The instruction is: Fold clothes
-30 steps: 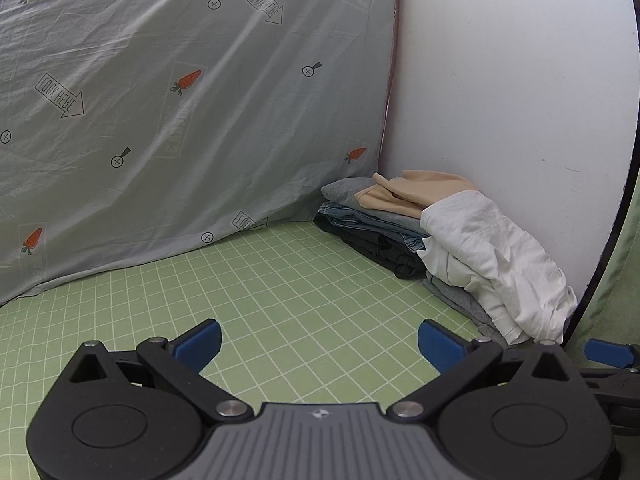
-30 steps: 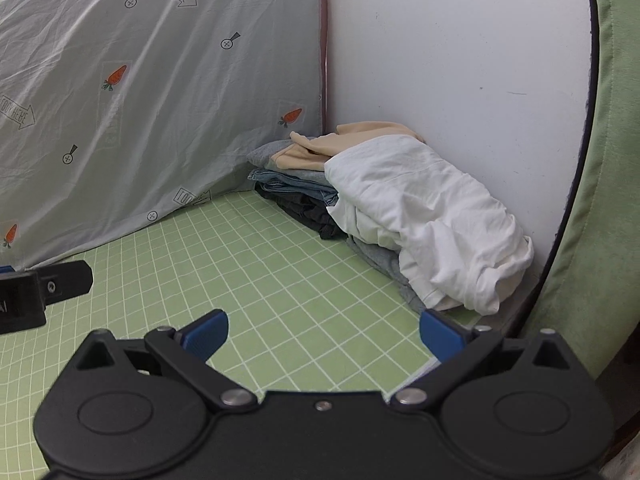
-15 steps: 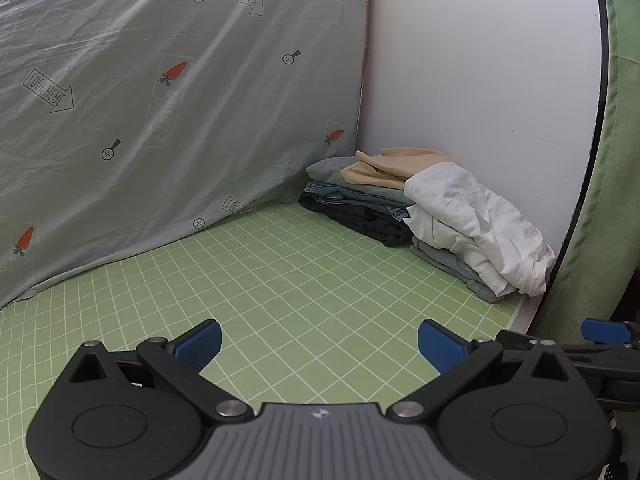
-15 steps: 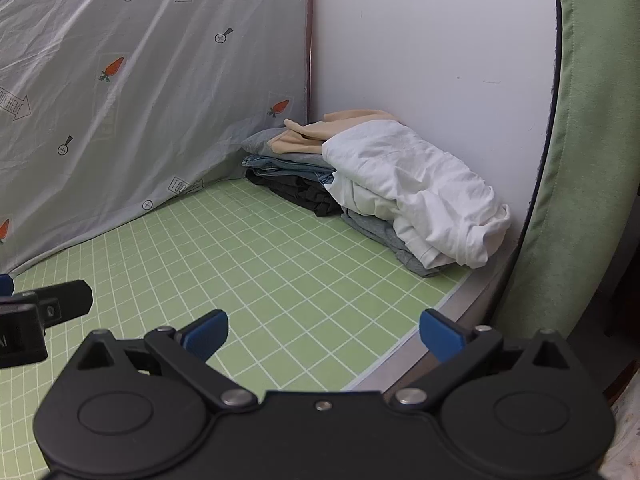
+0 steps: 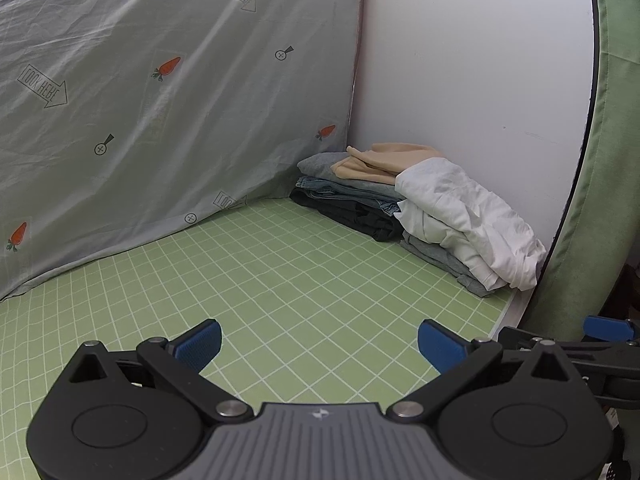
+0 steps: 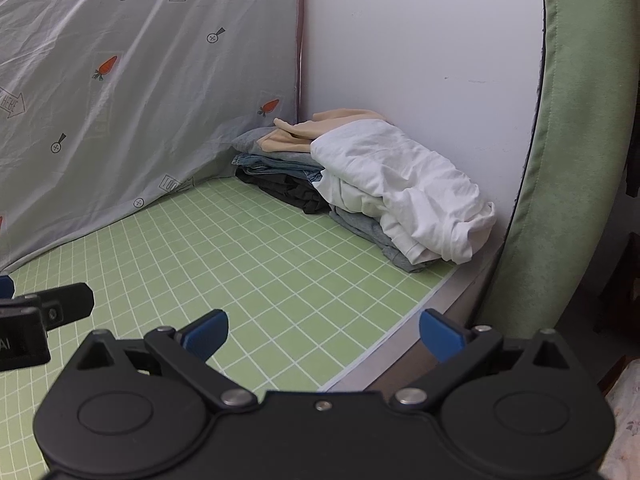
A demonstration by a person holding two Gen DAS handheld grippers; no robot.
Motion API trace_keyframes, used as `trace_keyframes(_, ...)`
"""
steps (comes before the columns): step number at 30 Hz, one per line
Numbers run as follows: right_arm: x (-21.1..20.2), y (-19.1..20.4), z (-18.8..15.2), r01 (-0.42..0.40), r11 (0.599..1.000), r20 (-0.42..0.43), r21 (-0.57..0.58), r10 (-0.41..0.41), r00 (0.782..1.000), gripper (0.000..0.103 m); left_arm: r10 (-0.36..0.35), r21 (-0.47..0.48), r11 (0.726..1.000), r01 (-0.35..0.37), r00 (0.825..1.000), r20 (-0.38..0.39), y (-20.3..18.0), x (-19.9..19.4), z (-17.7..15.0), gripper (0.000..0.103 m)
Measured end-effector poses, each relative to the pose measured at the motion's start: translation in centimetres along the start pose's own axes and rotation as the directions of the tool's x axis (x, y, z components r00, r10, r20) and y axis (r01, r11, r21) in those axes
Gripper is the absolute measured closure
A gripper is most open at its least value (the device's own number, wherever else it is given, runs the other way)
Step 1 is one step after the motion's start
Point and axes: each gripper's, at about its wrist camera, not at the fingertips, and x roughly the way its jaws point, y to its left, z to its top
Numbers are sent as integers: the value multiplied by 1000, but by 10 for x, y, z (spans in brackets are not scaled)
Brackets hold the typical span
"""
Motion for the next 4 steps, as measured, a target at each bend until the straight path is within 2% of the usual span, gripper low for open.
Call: trace_keyframes(4,-1,1,0,2,1000,4,1,-2,1000,0,1,3,1000,-1,1000,0,0,0,0,0)
